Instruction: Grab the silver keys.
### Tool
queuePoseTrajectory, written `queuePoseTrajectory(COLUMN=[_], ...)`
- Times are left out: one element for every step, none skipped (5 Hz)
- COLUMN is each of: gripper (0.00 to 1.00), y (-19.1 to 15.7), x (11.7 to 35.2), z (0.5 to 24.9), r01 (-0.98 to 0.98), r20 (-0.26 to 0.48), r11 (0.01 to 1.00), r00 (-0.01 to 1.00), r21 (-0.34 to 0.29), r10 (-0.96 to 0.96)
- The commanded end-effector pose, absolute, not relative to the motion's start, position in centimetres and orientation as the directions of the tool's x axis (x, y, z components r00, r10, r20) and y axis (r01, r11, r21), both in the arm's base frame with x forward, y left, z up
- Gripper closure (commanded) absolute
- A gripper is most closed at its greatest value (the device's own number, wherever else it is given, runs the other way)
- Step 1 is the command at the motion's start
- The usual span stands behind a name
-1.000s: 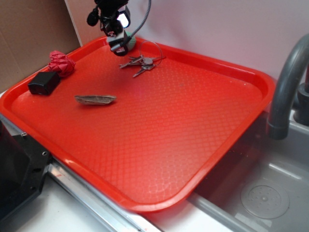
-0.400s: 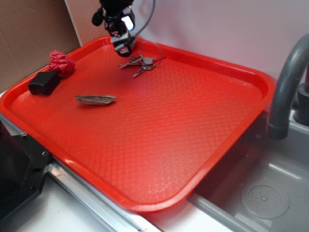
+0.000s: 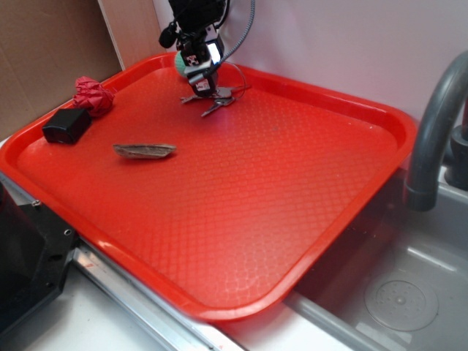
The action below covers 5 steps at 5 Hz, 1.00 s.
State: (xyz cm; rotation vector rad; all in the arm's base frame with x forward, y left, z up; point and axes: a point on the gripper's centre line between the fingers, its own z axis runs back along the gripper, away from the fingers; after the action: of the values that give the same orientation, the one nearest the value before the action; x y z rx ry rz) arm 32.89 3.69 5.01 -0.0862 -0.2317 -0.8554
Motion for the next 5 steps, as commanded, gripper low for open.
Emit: queuePoseTrajectory(gripper=[1.0, 1.0, 1.0, 1.0, 1.0], y=[0.7, -0.2, -1.0, -1.6, -3.0], x=[34.8, 34.8, 34.2, 33.5, 32.3], z=[6.0, 5.5, 6.2, 6.9, 8.1], r01=[0.779, 0.785, 0.794, 0.803, 0.82], r20=[0.273, 0.269, 0.27, 0.272, 0.266], r11=[0.616, 0.612, 0.595, 0.581, 0.565], r00=[0.571, 0.57, 0.55, 0.534, 0.526], r21=[0.118, 0.101, 0.126, 0.133, 0.094], r10=[-0.774, -0.776, -0.79, -0.8, -0.808])
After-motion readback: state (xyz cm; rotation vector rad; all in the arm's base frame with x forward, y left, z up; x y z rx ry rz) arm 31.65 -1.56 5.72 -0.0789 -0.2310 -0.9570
